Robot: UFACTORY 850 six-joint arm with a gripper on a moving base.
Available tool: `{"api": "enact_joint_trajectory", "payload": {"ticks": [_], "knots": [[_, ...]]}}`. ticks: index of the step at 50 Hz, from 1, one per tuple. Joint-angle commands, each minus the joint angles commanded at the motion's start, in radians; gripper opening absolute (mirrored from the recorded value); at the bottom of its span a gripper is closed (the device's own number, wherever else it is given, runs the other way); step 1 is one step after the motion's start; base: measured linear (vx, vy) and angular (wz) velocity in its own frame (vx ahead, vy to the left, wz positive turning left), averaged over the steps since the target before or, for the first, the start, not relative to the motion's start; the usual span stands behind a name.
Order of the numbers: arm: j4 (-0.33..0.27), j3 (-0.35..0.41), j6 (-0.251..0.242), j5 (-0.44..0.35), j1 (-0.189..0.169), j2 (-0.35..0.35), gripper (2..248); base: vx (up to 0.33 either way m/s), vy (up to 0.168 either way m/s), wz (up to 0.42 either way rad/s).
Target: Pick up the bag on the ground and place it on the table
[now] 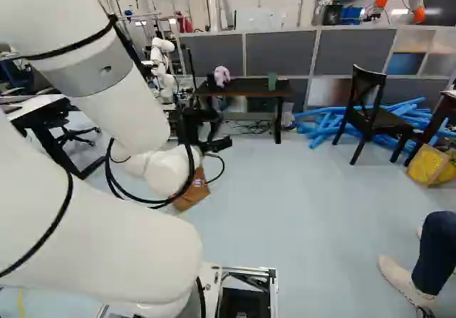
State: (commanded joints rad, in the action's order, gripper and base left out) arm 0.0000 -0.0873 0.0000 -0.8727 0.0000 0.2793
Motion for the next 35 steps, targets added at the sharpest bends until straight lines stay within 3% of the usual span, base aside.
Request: {"api": "enact_joint_trajectory", "payload": {"ticks": [35], "knots": [[0.0,0.0,0.0,0.0,0.0,0.0,247,0.0,0.0,0.0]]}}
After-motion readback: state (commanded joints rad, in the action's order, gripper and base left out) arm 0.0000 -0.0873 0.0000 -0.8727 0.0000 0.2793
